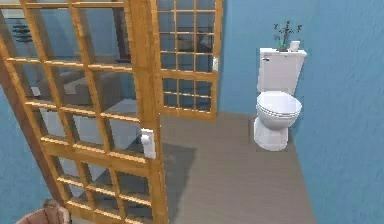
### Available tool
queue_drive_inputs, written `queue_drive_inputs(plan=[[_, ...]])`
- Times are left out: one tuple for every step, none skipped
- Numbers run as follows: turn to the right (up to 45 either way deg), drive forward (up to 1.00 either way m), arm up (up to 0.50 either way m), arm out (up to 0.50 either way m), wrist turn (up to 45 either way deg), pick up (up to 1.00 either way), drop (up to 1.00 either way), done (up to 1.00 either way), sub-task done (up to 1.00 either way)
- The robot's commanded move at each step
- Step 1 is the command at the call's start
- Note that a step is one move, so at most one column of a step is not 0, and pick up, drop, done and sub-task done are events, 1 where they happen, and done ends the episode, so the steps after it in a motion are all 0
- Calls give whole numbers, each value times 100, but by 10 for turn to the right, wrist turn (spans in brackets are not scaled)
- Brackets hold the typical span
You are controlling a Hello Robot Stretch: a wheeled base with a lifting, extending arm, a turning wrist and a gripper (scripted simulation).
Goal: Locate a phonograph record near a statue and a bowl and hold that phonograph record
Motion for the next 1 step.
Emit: queue_drive_inputs(plan=[[150, 0, 0, 0, 0, 0, 0, 0, 0]])
